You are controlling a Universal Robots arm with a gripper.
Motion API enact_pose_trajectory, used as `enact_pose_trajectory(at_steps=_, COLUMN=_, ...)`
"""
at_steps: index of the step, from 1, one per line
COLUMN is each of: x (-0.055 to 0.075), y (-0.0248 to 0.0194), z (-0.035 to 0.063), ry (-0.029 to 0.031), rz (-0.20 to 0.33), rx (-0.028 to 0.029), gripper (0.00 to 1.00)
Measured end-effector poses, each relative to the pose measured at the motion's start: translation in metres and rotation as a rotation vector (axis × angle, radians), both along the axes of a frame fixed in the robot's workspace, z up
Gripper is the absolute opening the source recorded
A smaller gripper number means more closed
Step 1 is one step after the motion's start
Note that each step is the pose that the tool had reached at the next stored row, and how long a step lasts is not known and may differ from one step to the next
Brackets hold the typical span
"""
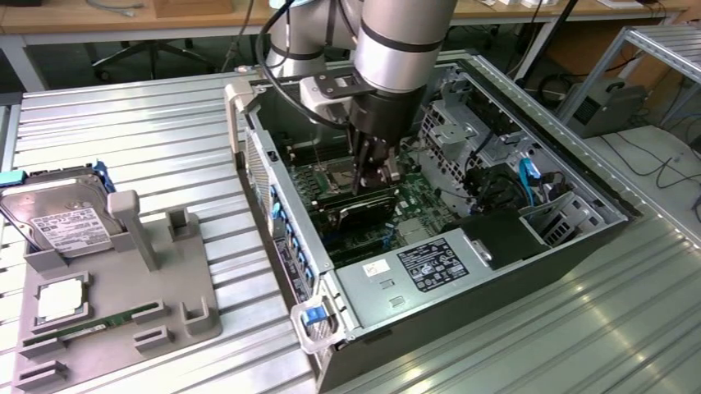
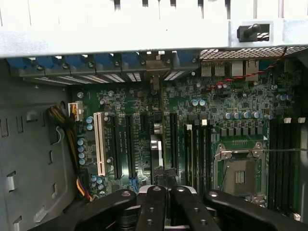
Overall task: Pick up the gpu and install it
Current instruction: 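Press down on the gpu until it lock into place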
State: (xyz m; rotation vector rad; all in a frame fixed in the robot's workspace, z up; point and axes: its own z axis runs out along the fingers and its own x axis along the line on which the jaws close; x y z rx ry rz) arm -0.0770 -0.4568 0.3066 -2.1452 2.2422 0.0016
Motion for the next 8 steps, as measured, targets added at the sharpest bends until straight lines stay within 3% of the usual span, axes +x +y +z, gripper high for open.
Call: enact_pose_trajectory(at_steps=8, x=0.000, y=0.0002, z=-0.0138, ry=0.0000, rz=-0.007, rx=-0.0011, gripper=0.11)
